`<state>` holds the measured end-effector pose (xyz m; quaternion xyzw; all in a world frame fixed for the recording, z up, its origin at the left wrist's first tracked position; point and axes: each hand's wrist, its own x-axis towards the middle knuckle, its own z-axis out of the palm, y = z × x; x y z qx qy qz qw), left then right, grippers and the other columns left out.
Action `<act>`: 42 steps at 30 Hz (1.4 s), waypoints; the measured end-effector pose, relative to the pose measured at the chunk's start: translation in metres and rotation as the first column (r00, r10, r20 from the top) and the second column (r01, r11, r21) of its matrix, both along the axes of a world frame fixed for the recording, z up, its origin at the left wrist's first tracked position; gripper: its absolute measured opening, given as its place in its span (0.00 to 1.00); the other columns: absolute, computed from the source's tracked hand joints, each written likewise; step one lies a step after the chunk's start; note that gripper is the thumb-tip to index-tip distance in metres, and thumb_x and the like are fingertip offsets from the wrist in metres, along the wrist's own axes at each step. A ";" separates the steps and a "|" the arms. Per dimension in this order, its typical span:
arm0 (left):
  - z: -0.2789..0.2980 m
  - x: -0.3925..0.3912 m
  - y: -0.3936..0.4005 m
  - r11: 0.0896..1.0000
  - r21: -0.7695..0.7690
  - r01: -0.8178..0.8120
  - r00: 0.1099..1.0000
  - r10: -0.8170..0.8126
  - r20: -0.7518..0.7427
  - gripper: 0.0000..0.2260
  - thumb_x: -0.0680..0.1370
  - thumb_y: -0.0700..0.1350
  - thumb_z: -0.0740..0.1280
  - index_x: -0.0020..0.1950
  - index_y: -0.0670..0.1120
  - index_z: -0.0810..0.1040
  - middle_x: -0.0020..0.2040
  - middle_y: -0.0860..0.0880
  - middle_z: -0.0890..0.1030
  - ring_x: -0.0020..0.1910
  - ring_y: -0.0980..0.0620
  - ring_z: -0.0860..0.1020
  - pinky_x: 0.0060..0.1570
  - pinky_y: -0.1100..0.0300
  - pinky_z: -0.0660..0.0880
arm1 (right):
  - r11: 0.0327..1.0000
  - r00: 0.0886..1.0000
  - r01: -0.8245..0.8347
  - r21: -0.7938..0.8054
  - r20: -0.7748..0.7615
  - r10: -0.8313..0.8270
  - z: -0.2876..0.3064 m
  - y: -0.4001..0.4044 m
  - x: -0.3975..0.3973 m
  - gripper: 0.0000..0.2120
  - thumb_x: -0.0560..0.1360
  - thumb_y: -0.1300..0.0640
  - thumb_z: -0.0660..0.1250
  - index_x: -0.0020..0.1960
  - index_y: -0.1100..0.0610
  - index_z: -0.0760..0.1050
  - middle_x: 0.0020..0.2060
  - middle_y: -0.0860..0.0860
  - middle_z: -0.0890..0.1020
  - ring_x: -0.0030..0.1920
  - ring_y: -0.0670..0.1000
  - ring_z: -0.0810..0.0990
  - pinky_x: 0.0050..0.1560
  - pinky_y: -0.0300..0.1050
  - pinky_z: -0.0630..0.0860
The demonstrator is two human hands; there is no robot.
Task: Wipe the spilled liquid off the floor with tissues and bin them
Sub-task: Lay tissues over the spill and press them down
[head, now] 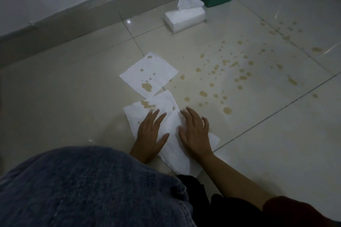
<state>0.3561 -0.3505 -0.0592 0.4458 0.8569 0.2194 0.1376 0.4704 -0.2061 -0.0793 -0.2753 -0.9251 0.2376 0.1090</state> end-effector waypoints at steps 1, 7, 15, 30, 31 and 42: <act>-0.004 -0.003 0.004 0.999 -0.032 0.024 1.000 -0.025 -0.014 0.28 0.79 0.58 0.54 0.76 0.56 0.49 0.78 0.52 0.50 0.78 0.52 0.46 0.75 0.53 0.42 | 0.999 0.999 -0.032 0.014 0.020 0.032 -0.002 -0.004 0.001 0.26 0.79 0.47 0.54 0.75 0.54 0.61 0.75 0.51 0.62 0.76 0.49 0.58 0.75 0.52 0.47; -0.027 -0.023 0.009 0.937 -0.307 0.168 0.930 -0.254 -0.265 0.25 0.81 0.57 0.45 0.77 0.52 0.48 0.79 0.46 0.51 0.78 0.44 0.50 0.74 0.38 0.50 | 0.997 0.985 -0.064 0.039 0.160 0.057 -0.021 -0.024 0.004 0.31 0.81 0.44 0.50 0.78 0.57 0.47 0.78 0.51 0.50 0.78 0.49 0.46 0.77 0.52 0.41; -0.031 -0.025 0.011 0.882 -0.439 0.172 0.915 -0.308 -0.260 0.26 0.80 0.57 0.48 0.77 0.49 0.57 0.77 0.43 0.58 0.76 0.42 0.58 0.70 0.35 0.57 | 0.995 0.965 -0.091 0.040 0.252 0.078 -0.023 -0.024 0.003 0.30 0.80 0.42 0.41 0.78 0.56 0.43 0.78 0.50 0.46 0.78 0.49 0.42 0.77 0.54 0.39; 0.114 -0.098 0.117 0.836 -0.545 0.066 0.992 -0.115 -0.055 0.26 0.82 0.59 0.49 0.78 0.53 0.48 0.79 0.51 0.51 0.78 0.50 0.48 0.75 0.46 0.45 | 0.946 0.937 -0.323 0.038 0.152 0.314 0.066 0.074 -0.063 0.25 0.83 0.49 0.46 0.78 0.53 0.50 0.78 0.49 0.53 0.78 0.45 0.48 0.75 0.49 0.41; 0.126 -0.101 0.126 0.821 -0.568 0.052 0.993 -0.102 -0.056 0.26 0.82 0.58 0.49 0.78 0.52 0.49 0.79 0.50 0.54 0.78 0.49 0.51 0.75 0.46 0.48 | 0.945 0.939 -0.326 0.002 0.118 0.324 0.075 0.080 -0.069 0.24 0.83 0.50 0.47 0.78 0.53 0.53 0.78 0.49 0.55 0.77 0.45 0.50 0.75 0.49 0.43; 0.220 -0.104 0.184 0.559 -0.828 -0.052 0.959 -0.203 -0.198 0.23 0.83 0.55 0.49 0.71 0.43 0.69 0.71 0.44 0.70 0.70 0.43 0.68 0.69 0.47 0.63 | 0.951 0.955 -0.292 -0.100 -0.087 0.284 0.109 0.094 -0.089 0.17 0.80 0.58 0.55 0.68 0.55 0.68 0.64 0.51 0.75 0.66 0.51 0.71 0.68 0.45 0.61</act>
